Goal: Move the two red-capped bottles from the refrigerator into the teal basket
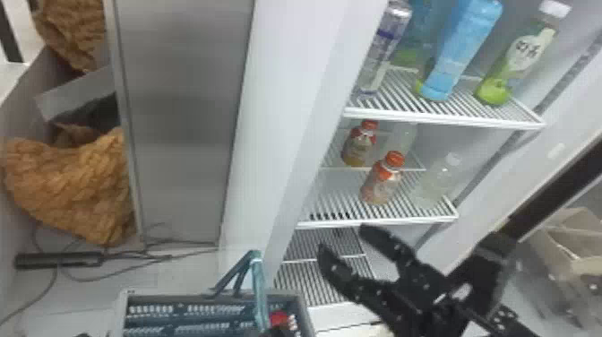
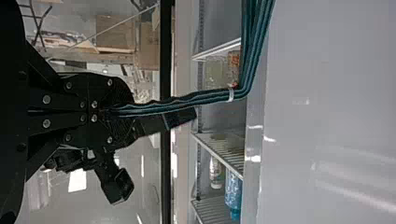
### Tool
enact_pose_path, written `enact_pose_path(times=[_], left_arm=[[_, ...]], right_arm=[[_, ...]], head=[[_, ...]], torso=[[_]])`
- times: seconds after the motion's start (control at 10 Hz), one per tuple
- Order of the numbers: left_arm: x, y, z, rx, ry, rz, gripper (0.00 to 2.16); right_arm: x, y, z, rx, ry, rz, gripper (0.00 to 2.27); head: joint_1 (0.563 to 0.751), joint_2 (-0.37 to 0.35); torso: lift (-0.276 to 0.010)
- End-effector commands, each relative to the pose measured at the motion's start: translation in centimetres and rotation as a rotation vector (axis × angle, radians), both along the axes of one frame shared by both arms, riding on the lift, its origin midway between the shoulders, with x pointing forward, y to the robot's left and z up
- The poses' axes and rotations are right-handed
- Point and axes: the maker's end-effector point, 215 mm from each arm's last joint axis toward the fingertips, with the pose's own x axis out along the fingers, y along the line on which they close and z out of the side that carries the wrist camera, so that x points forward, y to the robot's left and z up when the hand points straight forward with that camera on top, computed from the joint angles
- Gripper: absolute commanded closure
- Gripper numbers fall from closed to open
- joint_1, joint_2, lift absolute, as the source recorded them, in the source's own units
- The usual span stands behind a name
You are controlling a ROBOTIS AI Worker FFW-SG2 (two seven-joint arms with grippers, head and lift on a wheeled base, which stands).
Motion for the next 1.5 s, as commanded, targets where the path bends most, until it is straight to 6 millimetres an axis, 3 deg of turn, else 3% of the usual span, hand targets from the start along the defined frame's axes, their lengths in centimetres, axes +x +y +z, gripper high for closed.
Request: enact_pose_path(times=[0.0, 0.3, 0.4, 0.9, 1.4], left_arm=[[-0.1, 0.0, 0.0, -0.002, 0.003, 0.0, 1.16], [-0.1, -0.1, 0.0, -0.001, 0.004, -0.001, 1.16], [0.0, 0.0, 0.0, -0.002, 0.003, 0.001, 1.16], [-0.1, 0.0, -0.1, -0.002, 0.008, 0.004, 1.16], [-0.1, 0.0, -0.1, -0.002, 0.008, 0.004, 1.16]], right_arm=[[0.4, -0.9, 4.2, 0.008, -0.153, -0.046, 0.32], [1.3, -2.1, 6.6, 0.0, -0.266, -0.093, 0.31], [1.5, -2.7, 6.4, 0.001, -0.275, -0.113, 0.29], [4.7, -6.5, 2.5, -0.017, -0.287, -0.208, 0.26], [9.9, -7.1, -3.7, 0.005, -0.25, -0.226, 0.26]], head=[[0.695, -0.35], [0.695, -0.35], [0.695, -0.35], [0.695, -0.35], [0.695, -0.35]], torso=[[-0.224], [-0.224], [-0.224], [-0.224], [-0.224]])
